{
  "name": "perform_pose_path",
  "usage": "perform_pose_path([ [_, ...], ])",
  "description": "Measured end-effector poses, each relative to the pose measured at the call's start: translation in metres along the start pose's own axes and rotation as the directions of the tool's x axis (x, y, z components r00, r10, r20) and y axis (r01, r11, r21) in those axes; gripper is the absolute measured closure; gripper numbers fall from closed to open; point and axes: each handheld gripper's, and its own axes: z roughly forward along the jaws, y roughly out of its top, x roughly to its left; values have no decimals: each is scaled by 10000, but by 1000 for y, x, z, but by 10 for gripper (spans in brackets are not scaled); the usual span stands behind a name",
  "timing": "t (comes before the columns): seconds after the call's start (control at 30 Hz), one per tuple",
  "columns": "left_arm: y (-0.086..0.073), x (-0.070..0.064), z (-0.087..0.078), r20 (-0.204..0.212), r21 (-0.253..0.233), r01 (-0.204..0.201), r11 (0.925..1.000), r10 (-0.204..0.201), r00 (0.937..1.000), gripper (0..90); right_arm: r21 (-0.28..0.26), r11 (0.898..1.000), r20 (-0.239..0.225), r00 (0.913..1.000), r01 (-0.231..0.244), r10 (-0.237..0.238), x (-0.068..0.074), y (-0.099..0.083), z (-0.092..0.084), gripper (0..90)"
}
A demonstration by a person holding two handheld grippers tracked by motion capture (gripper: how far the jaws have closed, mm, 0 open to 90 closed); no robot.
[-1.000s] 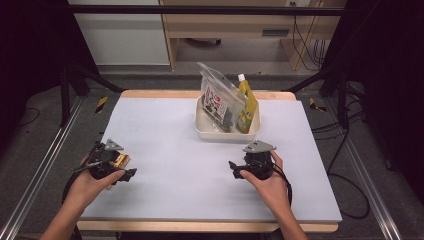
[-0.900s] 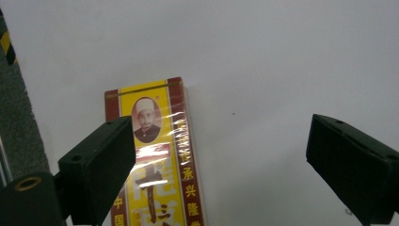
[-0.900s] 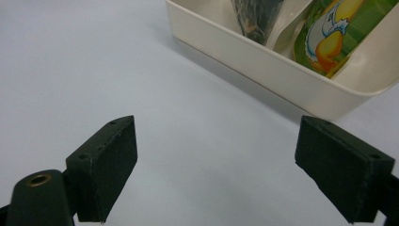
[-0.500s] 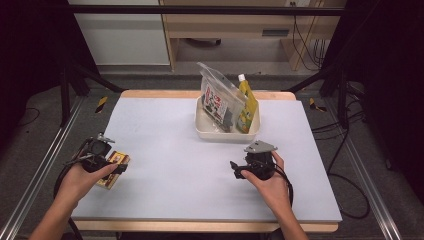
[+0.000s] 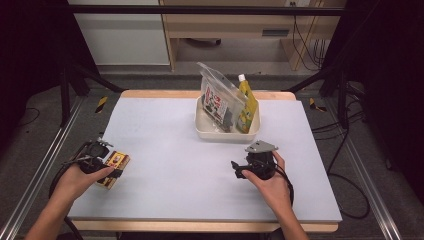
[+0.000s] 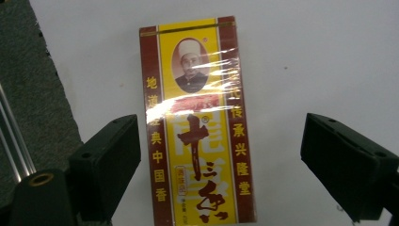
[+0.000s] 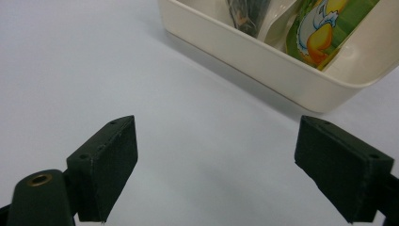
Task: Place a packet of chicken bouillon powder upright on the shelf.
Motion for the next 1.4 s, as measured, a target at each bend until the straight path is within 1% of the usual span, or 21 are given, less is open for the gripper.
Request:
perform_pose_path([
  [0.07, -2, 6, 5, 104, 173, 167, 9997, -169, 9998, 124, 6, 10000, -1, 10000, -12, 12, 0, 0, 0, 140],
  [0.33, -5, 10, 13, 199, 616, 106, 9980, -118, 9997, 156, 66, 10000, -24, 10000, 40, -39, -1, -1, 1, 141],
  [0.4, -6, 11, 16, 213, 785, 31, 9969, -48, 9998, 170, 77, 9999, -34, 10000, 74, -74, 0, -1, 1, 141],
  [0.47, -6, 11, 17, 226, 785, 81, 9969, -99, 9997, 179, 78, 9999, -36, 10000, 72, -72, 0, -1, 1, 140],
  [0.5, -7, 12, 19, 332, 866, 169, 9961, -198, 9993, 224, 85, 9999, -36, 10000, 52, -52, 0, -1, 1, 140],
  [0.57, -7, 13, 21, 358, 892, 168, 9959, -201, 9992, 245, 85, 9999, -39, 10000, 66, -66, 0, -1, 1, 141],
  [0.6, -8, 12, 23, 387, 965, 107, 9953, -145, 9991, 263, 87, 9999, -40, 10000, 68, -68, -1, -1, 1, 140],
  [0.63, -8, 12, 24, 316, 1019, -3, 9948, -29, 9995, 272, 85, 9999, -40, 10000, 69, -69, -1, -1, 1, 140],
  [0.67, -8, 12, 24, 316, 1019, -3, 9948, -29, 9995, 281, 85, 9999, -40, 10000, 69, -69, -1, -1, 1, 140],
  [0.7, -9, 12, 25, 336, 1073, -133, 9941, 98, 9994, 286, 98, 9999, -46, 10000, 61, -60, 0, -1, 1, 140],
  [0.83, -10, 13, 23, 344, 1048, -186, 9943, 151, 9993, 301, 96, 9999, -44, 9999, 100, -99, 0, -1, 1, 140],
  [0.9, -11, 12, 22, 281, 1010, -337, 9943, 310, 9991, 305, 90, 9999, -41, 9999, 99, -99, 0, -1, 2, 140],
  [1.03, -11, 10, 20, 295, 810, -397, 9959, 374, 9989, 309, 126, 9998, -43, 9999, 122, -122, 1, -1, 3, 141],
  [1.07, -9, 7, 17, 293, 644, -569, 9963, 551, 9981, 310, 129, 9999, -47, 9999, 100, -99, 1, -1, 3, 140],
  [1.1, -9, 7, 17, 293, 644, -569, 9963, 551, 9981, 310, 129, 9999, -47, 9999, 100, -99, 1, -1, 3, 140],
  [1.2, -2, -2, 12, 299, 262, -786, 9966, 778, 9965, 310, 139, 9999, -65, 9999, 95, -94, 1, -1, 3, 141],
  [1.23, 4, -9, 9, 323, 7, -1095, 9940, 1094, 9935, 311, 171, 9998, -71, 9999, 82, -81, 1, -1, 4, 142],
  [1.27, 4, -9, 9, 323, 7, -1095, 9940, 1094, 9935, 311, 179, 9998, -81, 9999, 103, -101, 1, -1, 5, 143],
  [1.3, 12, -19, 6, 357, -211, -1376, 9903, 1383, 9897, 311, 199, 9998, -75, 10000, 65, -63, 1, -1, 5, 145],
  [1.37, 21, -31, 3, 442, -407, -1751, 9837, 1769, 9832, 311, 250, 9997, -116, 9999, 86, -83, 1, -2, 6, 146],
  [1.4, 26, -36, 3, 519, -555, -1865, 9809, 1893, 9805, 311, 292, 9996, -151, 9999, 58, -54, 2, -2, 7, 147],
])
